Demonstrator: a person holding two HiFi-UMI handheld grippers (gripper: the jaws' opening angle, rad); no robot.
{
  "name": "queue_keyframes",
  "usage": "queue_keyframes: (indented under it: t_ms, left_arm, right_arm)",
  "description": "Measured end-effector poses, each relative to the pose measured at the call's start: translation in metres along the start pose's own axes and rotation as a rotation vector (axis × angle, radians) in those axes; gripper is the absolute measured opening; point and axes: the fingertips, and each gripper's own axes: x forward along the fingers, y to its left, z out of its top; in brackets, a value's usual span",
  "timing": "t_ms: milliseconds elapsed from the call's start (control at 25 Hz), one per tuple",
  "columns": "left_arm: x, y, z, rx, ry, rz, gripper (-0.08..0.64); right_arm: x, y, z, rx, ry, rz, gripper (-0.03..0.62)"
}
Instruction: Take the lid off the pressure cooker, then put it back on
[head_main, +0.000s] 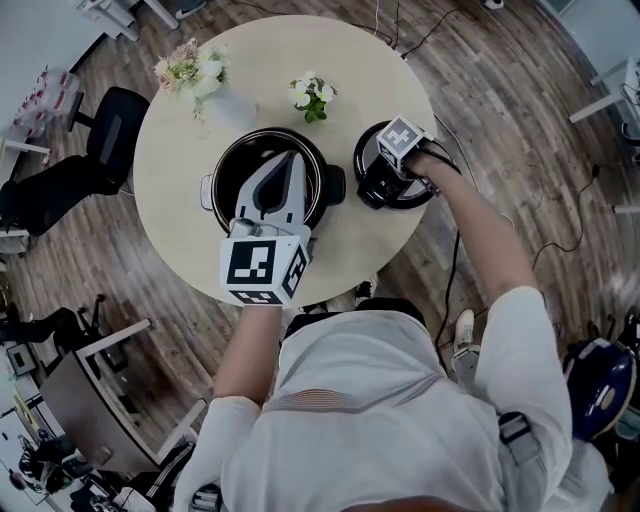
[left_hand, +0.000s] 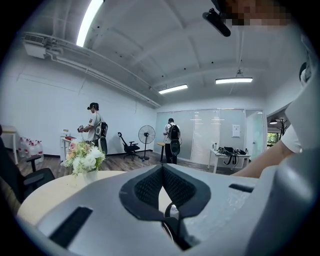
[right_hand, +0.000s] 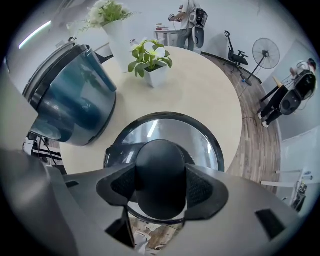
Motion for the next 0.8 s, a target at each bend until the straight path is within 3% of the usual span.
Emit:
queue_keyframes:
  t_ms: [640, 720, 800]
  left_arm:
    - [0.000, 0.003, -0.003, -0.029, -0.004, -0.006, 0.004]
    - [-0.001, 0.003, -0.002, -0.027, -0.005, -0.007, 0.005]
    - [-0.003, 0.004, 0.000, -0.025, -0.007, -0.006, 0.005]
  right_arm:
    - [0.007, 0.005, -0.001, 0.023, -0.019, 0.013, 0.284]
    - [0.004, 0.008, 0.000, 0.007, -0.028, 0.017, 0.335]
    - [-0.007, 0.011, 0.003, -0.006, -0.064, 0.015, 0.339]
